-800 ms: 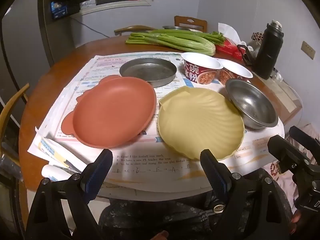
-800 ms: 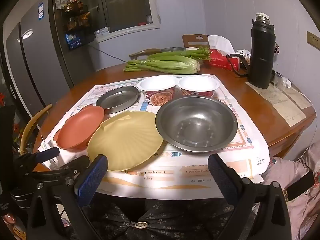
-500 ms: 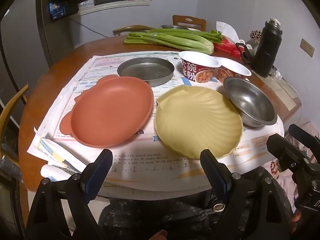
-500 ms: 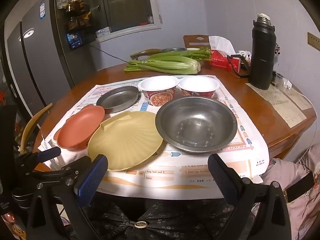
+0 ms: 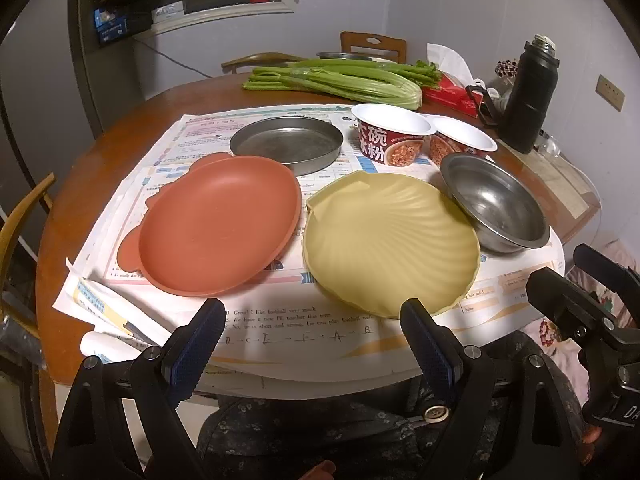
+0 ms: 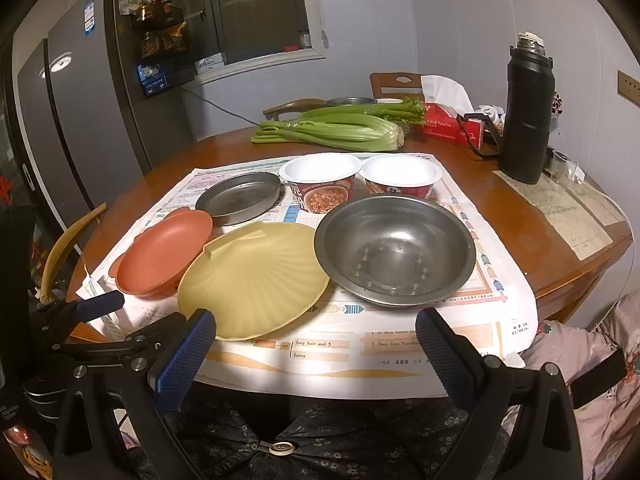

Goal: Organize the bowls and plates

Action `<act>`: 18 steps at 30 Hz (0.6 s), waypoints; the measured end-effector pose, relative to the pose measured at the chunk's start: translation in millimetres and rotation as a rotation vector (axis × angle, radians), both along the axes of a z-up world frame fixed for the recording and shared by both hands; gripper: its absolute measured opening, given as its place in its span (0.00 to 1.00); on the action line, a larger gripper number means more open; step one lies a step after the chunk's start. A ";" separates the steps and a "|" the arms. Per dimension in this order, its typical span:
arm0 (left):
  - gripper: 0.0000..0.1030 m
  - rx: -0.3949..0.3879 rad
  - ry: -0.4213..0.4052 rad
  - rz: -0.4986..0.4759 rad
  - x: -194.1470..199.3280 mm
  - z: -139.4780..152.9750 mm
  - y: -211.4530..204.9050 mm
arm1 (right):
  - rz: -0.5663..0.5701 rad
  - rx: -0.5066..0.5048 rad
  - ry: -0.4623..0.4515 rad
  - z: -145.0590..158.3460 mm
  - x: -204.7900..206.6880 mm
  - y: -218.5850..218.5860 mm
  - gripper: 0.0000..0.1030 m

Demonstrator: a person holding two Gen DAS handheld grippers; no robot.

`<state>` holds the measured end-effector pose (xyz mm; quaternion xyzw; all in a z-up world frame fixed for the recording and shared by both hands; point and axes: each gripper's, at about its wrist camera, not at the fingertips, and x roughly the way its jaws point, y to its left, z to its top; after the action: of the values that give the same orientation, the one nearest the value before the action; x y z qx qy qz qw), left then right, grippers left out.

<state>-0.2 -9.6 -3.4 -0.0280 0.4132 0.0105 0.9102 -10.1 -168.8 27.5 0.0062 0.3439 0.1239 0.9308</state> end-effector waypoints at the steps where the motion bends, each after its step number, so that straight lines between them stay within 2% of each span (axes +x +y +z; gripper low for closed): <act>1: 0.87 -0.001 0.001 0.000 0.0 -0.2 0.0 | 0.000 0.000 0.001 -0.1 0.1 0.0 0.98; 18: 0.87 -0.003 -0.001 -0.002 -0.6 -1.1 0.4 | 0.005 -0.007 0.000 0.2 -0.6 1.7 0.98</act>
<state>-0.8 -9.2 -4.4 -0.0288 0.4128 0.0088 0.9103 -10.7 -167.1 27.7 0.0022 0.3442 0.1250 0.9305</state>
